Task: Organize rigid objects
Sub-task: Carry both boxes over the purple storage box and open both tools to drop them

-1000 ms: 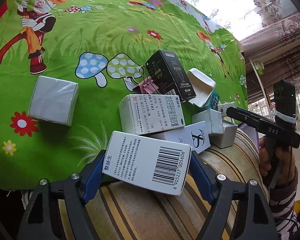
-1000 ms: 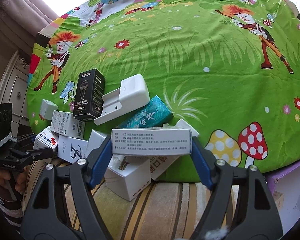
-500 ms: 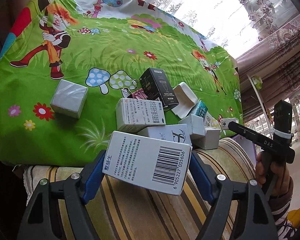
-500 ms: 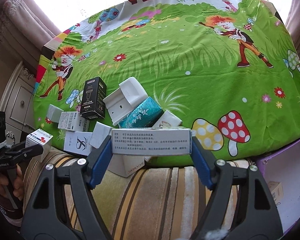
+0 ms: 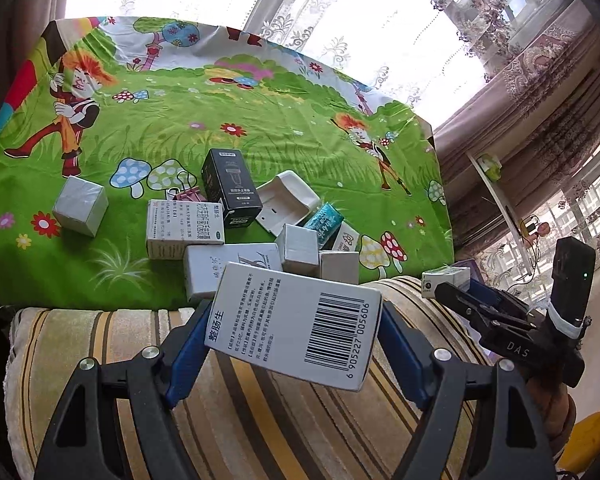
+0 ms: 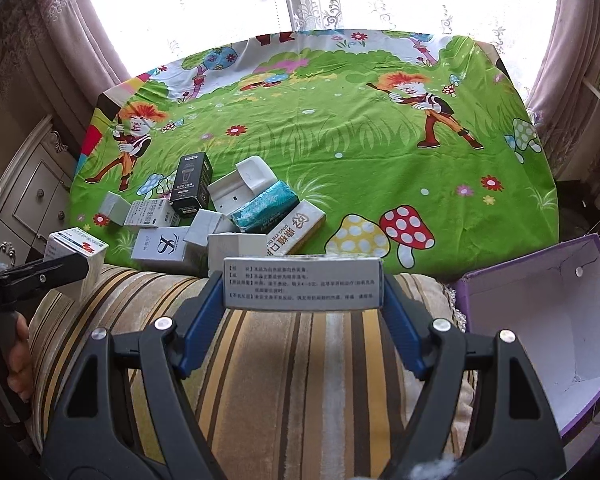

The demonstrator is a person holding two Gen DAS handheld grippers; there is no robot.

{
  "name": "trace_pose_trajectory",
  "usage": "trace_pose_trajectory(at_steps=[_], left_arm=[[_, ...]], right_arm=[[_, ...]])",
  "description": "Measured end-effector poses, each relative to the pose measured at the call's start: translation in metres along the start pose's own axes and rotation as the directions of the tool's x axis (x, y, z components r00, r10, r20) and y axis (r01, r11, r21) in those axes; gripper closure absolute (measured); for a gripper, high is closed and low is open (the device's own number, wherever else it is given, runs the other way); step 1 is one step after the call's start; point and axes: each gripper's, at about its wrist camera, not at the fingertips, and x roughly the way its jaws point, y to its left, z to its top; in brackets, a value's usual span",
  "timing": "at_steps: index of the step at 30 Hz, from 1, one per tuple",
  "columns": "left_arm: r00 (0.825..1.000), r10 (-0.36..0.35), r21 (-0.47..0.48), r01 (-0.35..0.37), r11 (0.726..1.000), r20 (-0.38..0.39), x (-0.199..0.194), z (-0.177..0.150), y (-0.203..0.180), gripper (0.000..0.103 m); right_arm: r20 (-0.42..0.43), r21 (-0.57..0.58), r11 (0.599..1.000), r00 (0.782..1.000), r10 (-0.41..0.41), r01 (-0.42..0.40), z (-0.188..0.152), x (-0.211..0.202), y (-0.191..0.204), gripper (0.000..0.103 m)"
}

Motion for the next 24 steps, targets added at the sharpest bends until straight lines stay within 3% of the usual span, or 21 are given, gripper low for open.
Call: trace_pose_trajectory(at_steps=[13, 24], left_arm=[[0.997, -0.076, 0.049, 0.077, 0.996, -0.029, 0.022, -0.008, -0.063, 0.023], [0.985, -0.147, 0.116, 0.157, 0.981, -0.091, 0.051, -0.012, -0.123, 0.023]], right_arm=[[0.039, 0.030, 0.998, 0.998, -0.049, 0.048, -0.029, -0.032, -0.025, 0.025], [0.060, 0.120, 0.986, 0.990, -0.125, 0.117, -0.045, -0.061, -0.074, 0.025]])
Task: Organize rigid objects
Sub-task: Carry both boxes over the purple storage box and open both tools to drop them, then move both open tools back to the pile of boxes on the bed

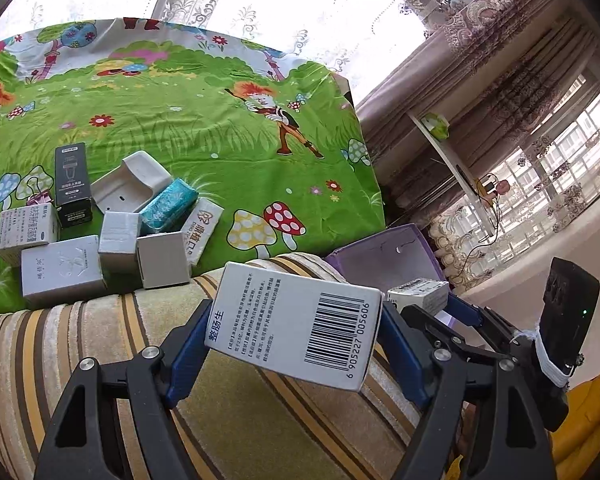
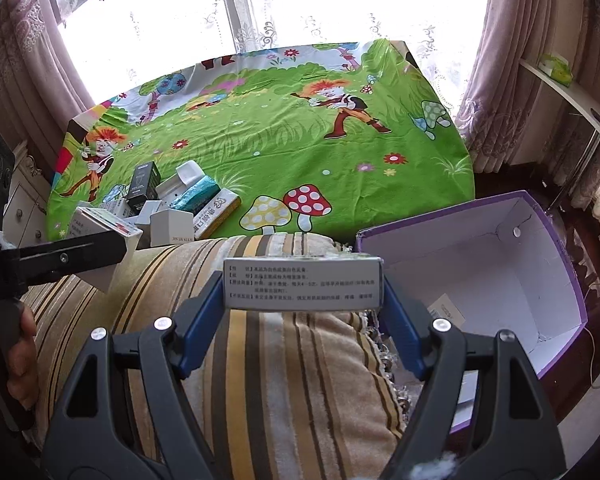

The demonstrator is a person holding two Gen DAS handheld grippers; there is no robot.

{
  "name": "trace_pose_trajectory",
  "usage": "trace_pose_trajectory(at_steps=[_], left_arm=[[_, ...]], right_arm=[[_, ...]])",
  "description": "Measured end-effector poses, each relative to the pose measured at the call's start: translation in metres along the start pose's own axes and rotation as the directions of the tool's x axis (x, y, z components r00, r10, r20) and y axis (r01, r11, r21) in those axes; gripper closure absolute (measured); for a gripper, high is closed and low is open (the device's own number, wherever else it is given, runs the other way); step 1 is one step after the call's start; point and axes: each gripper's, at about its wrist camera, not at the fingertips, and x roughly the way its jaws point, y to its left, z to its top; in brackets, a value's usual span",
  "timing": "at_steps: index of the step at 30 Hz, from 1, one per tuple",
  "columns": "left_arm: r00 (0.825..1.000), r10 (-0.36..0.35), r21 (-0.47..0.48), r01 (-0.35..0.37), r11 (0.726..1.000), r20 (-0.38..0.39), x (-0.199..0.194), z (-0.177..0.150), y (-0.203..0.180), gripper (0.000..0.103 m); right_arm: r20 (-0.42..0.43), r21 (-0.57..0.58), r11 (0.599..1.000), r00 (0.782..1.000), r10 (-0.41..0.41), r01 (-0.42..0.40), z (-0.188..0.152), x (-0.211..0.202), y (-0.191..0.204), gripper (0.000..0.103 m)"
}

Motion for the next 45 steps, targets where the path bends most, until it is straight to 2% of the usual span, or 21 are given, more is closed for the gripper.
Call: trace_pose_trajectory(at_steps=[10, 16, 23, 25, 29, 31, 35, 41, 45], left_arm=[[0.996, -0.068, 0.010, 0.069, 0.998, -0.055, 0.035, 0.003, -0.036, 0.023], [0.991, -0.101, 0.051, 0.105, 0.993, -0.085, 0.053, 0.003, -0.063, 0.023], [0.986, -0.130, 0.101, 0.141, 0.985, -0.108, 0.069, 0.002, -0.091, 0.023], [0.983, -0.138, 0.101, 0.150, 0.984, -0.120, 0.073, 0.003, -0.095, 0.020], [0.976, -0.160, 0.082, 0.173, 0.982, -0.145, 0.080, 0.003, -0.097, 0.014], [0.976, -0.163, 0.093, 0.177, 0.980, -0.142, 0.079, 0.002, -0.098, 0.014], [0.988, -0.132, 0.173, 0.145, 0.974, -0.083, 0.072, 0.000, -0.104, 0.014], [0.987, -0.150, 0.183, 0.159, 0.970, -0.066, 0.067, 0.001, -0.104, 0.014], [0.991, -0.130, 0.174, 0.135, 0.975, -0.041, 0.061, 0.003, -0.099, 0.014]], right_arm=[[0.017, 0.084, 0.991, 0.994, -0.105, 0.103, -0.002, -0.016, -0.052, 0.025], [0.024, 0.135, 0.972, 0.980, -0.195, 0.190, -0.003, -0.025, -0.079, 0.025], [0.017, 0.182, 0.957, 0.972, -0.232, 0.226, -0.007, -0.031, -0.102, 0.024], [0.015, 0.197, 0.951, 0.969, -0.245, 0.237, -0.008, -0.033, -0.108, 0.023], [0.021, 0.215, 0.942, 0.963, -0.268, 0.258, -0.008, -0.036, -0.115, 0.014], [0.022, 0.214, 0.943, 0.963, -0.267, 0.256, -0.007, -0.036, -0.115, 0.013], [0.019, 0.205, 0.947, 0.966, -0.258, 0.249, -0.007, -0.035, -0.112, 0.013], [0.018, 0.189, 0.951, 0.967, -0.252, 0.245, -0.007, -0.034, -0.108, 0.013], [0.019, 0.180, 0.953, 0.968, -0.250, 0.243, -0.007, -0.033, -0.105, 0.013]])
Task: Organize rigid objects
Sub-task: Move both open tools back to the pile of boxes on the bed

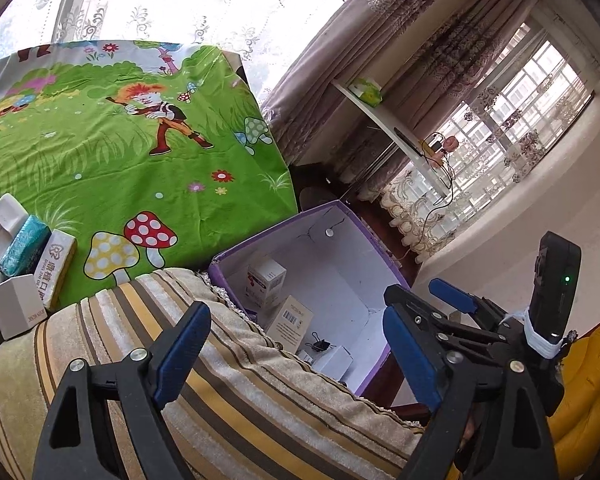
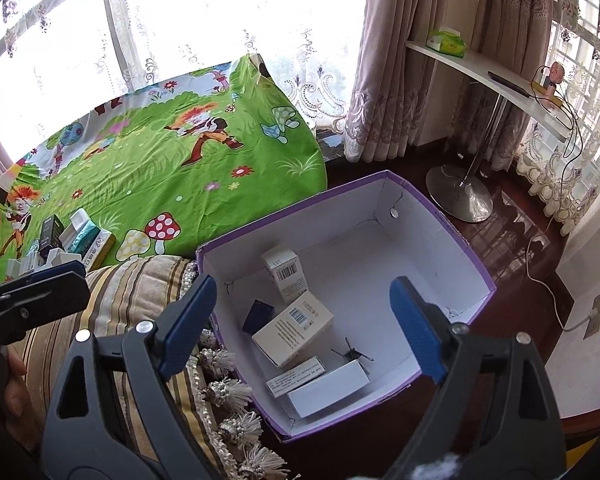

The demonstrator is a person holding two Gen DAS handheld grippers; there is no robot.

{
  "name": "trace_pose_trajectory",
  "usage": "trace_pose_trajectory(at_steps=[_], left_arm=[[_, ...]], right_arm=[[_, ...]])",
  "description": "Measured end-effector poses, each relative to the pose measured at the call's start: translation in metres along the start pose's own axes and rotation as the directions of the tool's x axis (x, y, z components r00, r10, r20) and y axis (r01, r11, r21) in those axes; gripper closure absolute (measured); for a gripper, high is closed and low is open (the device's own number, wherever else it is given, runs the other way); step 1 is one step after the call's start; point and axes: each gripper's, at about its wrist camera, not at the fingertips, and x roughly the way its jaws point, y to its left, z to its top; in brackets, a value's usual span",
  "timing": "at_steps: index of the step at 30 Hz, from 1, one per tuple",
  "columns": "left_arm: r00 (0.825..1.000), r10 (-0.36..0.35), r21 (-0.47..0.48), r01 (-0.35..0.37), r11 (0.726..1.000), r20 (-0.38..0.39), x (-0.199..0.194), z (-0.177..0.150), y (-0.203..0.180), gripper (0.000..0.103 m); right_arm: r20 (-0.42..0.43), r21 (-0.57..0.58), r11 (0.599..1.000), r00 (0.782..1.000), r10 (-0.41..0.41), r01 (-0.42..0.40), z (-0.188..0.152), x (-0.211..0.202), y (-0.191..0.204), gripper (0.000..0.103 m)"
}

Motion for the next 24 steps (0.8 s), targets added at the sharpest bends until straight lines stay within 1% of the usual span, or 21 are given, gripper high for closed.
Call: trace_pose_trajectory(at_steps=[2, 5, 20, 24], left_arm=[[1.000, 0.019, 0.003, -0.019, 1.000, 0.012, -0.003, 0.001, 0.001, 0.014], [0.999, 0.029, -0.006, -0.028, 1.000, 0.020, -0.006, 0.001, 0.005, 0.014], [0.999, 0.009, -0.045, -0.008, 0.999, 0.032, -0.019, 0.000, 0.022, 0.015], [0.998, 0.033, -0.050, -0.030, 0.998, 0.058, -0.029, 0.001, 0.030, 0.015]], right_arm=[[0.000, -0.005, 1.000, 1.000, 0.001, -0.001, 0.000, 0.000, 0.002, 0.013], [0.002, -0.014, 1.000, 1.000, 0.006, -0.005, 0.000, -0.001, 0.005, 0.013], [0.010, -0.062, 0.998, 0.999, 0.030, -0.030, 0.004, -0.004, 0.027, 0.013], [0.013, -0.083, 0.996, 0.999, 0.045, -0.044, 0.005, -0.004, 0.038, 0.013]])
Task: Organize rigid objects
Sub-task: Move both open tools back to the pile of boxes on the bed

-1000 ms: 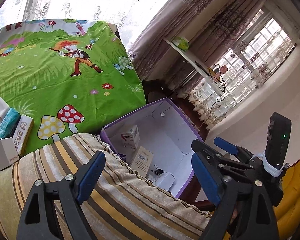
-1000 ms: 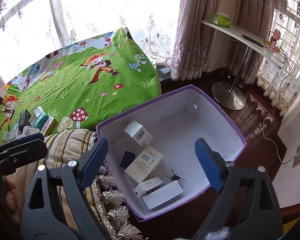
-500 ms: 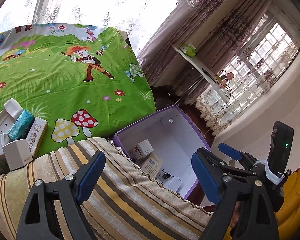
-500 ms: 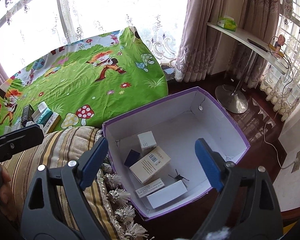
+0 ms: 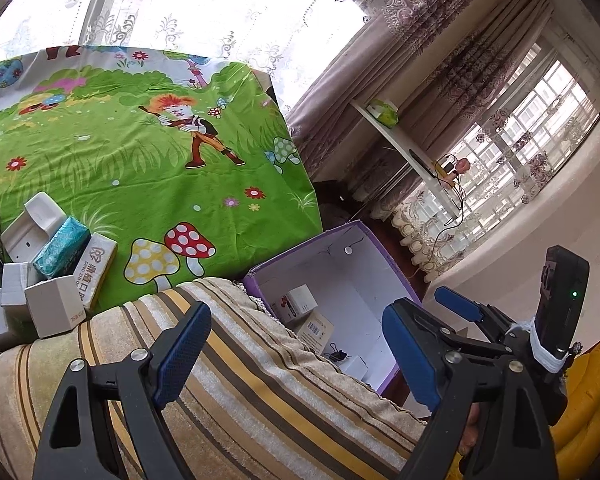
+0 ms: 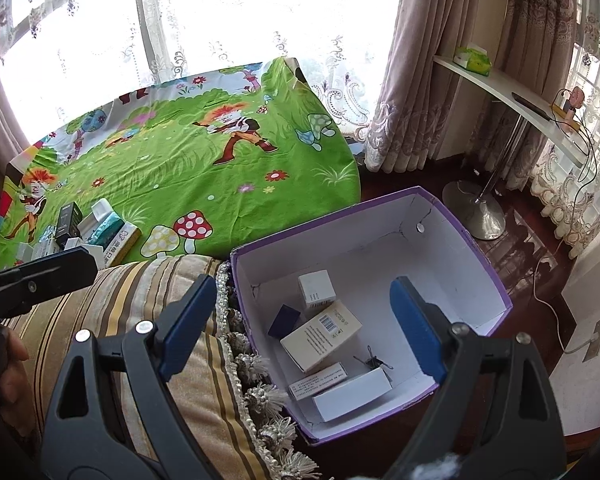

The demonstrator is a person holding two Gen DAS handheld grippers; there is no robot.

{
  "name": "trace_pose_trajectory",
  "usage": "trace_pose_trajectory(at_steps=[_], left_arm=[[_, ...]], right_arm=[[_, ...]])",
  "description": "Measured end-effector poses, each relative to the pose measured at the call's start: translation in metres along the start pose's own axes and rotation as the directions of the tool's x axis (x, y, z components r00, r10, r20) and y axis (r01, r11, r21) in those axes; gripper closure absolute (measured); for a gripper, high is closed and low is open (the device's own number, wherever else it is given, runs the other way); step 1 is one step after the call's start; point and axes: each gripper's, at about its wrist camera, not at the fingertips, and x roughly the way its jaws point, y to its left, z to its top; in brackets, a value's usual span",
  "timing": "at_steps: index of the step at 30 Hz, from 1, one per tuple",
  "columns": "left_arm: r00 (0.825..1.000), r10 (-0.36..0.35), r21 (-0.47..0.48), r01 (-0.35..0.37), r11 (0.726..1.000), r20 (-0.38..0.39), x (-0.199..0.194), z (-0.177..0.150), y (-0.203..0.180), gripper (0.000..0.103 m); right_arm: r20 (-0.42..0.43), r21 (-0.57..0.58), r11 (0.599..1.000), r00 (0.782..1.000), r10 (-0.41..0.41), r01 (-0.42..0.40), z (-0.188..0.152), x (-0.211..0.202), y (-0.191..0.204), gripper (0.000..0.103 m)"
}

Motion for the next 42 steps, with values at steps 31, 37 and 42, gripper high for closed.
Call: trace_pose_trajectory(at_steps=[31, 37, 42], left_arm=[[0.873, 0.442, -0.296, -0.374, 0.879, 0.208, -0.150, 0.022, 0.187, 0.015], [0.815, 0.552, -0.357, -0.470, 0.807, 0.175, -0.172, 0.033, 0.226, 0.015], [0.783, 0.607, -0.416, -0.511, 0.753, 0.136, -0.185, 0.041, 0.261, 0.015]], right_arm=[[-0.011, -0.303, 0.937, 0.983, 0.182, -0.177, 0.056, 0.021, 0.170, 0.013], [-0.057, -0.310, 0.922, 0.972, 0.228, -0.234, 0.071, 0.039, 0.212, 0.013], [-0.093, -0.299, 0.917, 0.965, 0.247, -0.264, 0.070, 0.053, 0.242, 0.013]])
